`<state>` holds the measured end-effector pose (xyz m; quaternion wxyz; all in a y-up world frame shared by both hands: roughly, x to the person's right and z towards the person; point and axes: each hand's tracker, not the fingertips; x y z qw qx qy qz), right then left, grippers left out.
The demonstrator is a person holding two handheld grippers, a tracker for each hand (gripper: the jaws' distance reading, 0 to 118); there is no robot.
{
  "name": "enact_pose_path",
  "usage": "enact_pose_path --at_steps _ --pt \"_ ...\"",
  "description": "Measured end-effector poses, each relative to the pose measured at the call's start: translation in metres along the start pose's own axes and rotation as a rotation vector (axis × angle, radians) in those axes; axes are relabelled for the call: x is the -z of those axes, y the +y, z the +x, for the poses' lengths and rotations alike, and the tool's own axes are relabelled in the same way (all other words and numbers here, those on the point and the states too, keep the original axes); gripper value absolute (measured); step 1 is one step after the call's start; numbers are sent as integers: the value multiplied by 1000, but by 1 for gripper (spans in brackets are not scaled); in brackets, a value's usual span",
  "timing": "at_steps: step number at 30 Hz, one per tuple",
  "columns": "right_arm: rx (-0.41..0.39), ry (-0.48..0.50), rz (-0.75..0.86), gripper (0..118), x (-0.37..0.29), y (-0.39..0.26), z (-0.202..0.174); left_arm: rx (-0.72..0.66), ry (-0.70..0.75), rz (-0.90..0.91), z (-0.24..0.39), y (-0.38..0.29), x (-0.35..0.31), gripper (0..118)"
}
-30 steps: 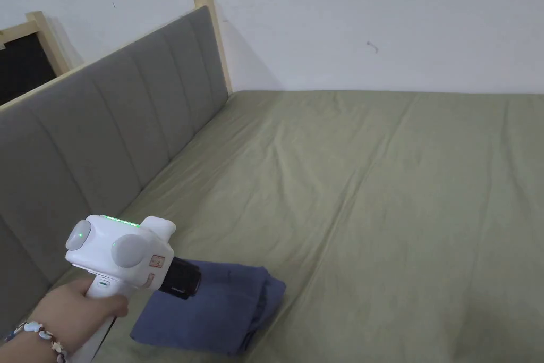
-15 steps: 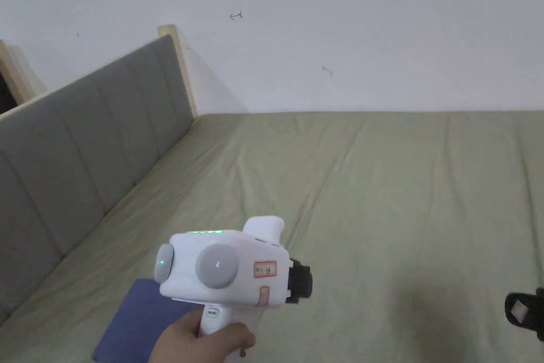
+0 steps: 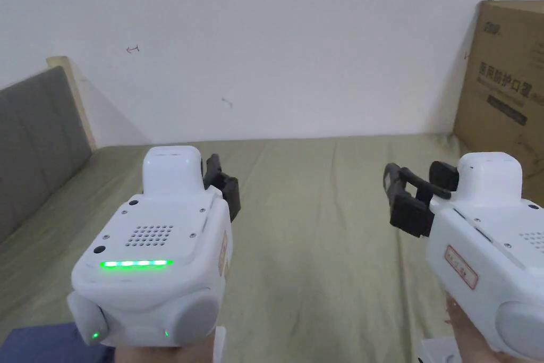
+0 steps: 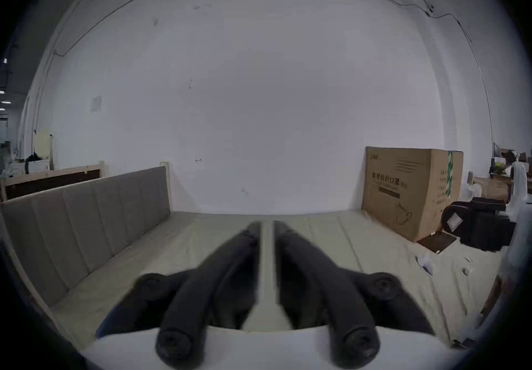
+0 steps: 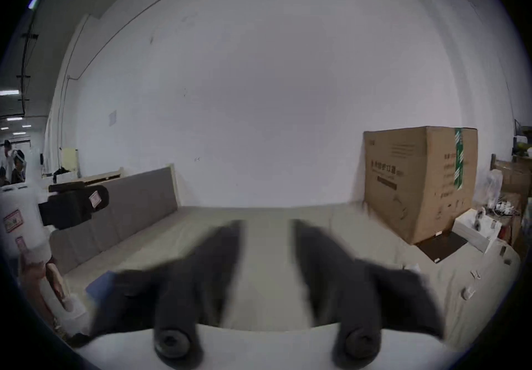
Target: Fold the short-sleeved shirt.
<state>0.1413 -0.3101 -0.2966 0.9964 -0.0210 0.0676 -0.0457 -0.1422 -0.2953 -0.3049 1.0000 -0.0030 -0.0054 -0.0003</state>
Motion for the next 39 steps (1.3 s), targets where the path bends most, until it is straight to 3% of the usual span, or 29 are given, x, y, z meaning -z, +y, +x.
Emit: enact_pose_path --at_steps 1,2,3,4,7,39 --pt "-1 -17 0 78 -1 0 -1 -8 0 -9 0 -1 1 42" --pt "-2 -36 8 86 -2 1 -1 -19 -4 -28 -1 -3 2 82" --pt "-3 -41 11 86 -3 1 -1 -32 -9 -50 0 -5 3 108" --pt "-5 -46 6 89 -3 1 -1 -30 -7 -53 1 -7 3 118" --pt "-20 -70 -4 118 -2 -1 -1 -10 0 -41 1 -15 -4 118" --pt "-100 -85 -26 118 -11 -4 -14 -4 -17 -28 -2 -9 -20 118"
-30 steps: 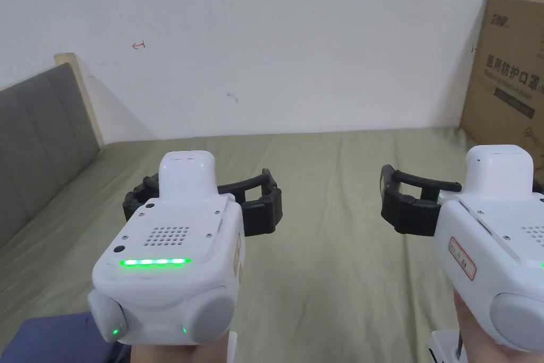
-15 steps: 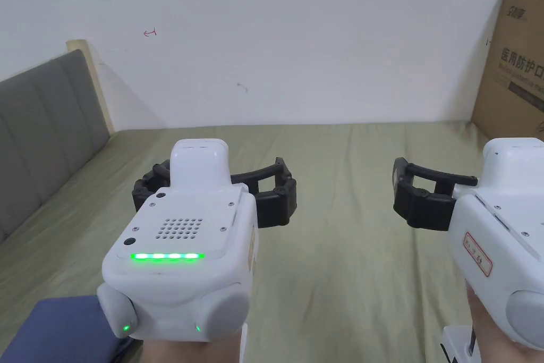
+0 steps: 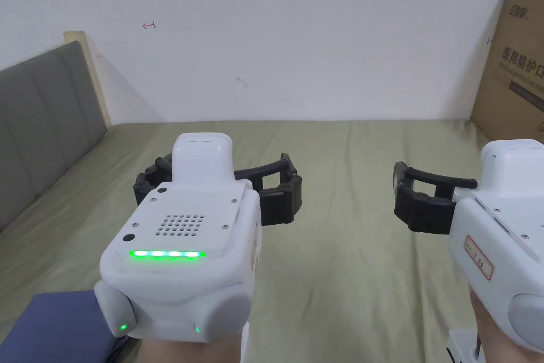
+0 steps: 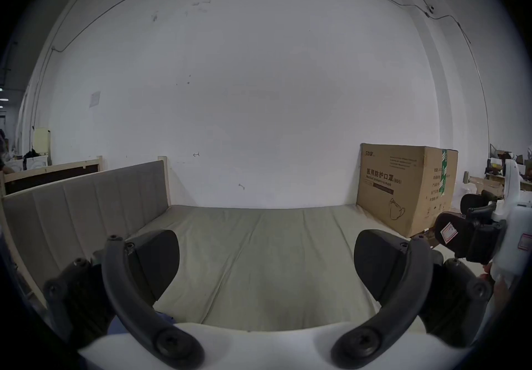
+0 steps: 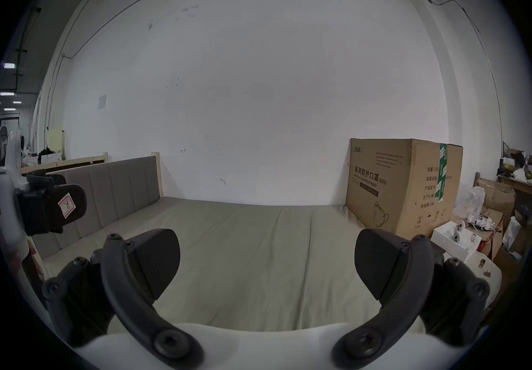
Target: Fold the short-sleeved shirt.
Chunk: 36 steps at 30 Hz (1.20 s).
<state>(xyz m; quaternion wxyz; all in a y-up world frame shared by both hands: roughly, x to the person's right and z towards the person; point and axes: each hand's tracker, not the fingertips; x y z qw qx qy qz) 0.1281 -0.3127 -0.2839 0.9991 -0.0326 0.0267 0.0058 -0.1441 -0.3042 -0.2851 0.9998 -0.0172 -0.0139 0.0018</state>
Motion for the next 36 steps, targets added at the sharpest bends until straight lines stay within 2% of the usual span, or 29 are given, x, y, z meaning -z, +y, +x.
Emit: enact_pose_path --at_steps 11,24,30,36 --pt "-7 13 -19 118 4 1 -2 4 25 -19 -1 0 3 118" --pt "1 23 -44 118 7 -3 -4 -86 -24 -31 -7 2 4 118" --pt "-20 34 -46 118 7 -6 -7 -71 -25 -41 -5 4 4 118" --pt "-9 37 -43 118 6 -5 -8 -65 -13 -57 -1 0 5 118"
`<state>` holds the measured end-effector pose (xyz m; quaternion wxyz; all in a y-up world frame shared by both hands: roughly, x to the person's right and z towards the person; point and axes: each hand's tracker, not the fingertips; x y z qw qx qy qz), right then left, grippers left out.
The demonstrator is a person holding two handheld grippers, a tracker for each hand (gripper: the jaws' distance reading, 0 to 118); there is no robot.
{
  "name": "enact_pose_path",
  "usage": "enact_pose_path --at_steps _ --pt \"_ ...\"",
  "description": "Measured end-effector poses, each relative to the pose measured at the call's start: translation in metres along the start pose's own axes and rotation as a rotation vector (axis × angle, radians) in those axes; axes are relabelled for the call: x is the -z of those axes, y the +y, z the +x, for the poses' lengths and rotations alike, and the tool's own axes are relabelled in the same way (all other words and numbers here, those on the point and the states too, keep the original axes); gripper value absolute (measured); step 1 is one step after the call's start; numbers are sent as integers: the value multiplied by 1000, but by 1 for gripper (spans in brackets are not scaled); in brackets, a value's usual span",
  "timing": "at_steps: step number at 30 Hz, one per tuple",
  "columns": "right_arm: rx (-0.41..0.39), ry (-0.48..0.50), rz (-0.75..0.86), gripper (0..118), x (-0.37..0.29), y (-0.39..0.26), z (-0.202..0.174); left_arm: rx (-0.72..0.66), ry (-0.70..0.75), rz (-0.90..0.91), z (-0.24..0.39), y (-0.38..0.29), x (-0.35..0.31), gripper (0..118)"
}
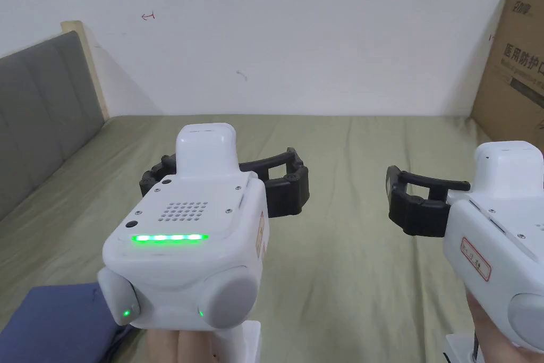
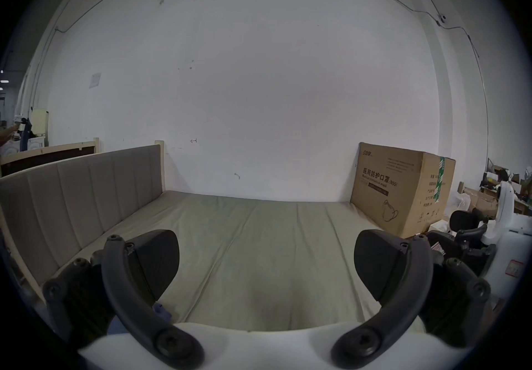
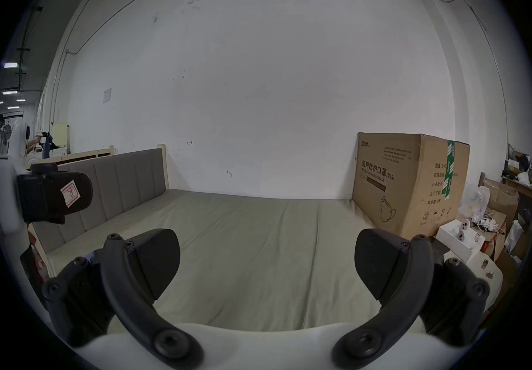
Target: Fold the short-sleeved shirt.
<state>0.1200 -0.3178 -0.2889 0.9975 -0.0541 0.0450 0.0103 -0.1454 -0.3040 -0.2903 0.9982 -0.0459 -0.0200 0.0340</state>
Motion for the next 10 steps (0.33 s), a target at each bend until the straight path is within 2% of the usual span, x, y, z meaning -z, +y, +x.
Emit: enact_pose_path --at_steps 10 --pt "12 -9 -13 118 -3 -2 4 -9 -38 -21 4 -1 -3 118"
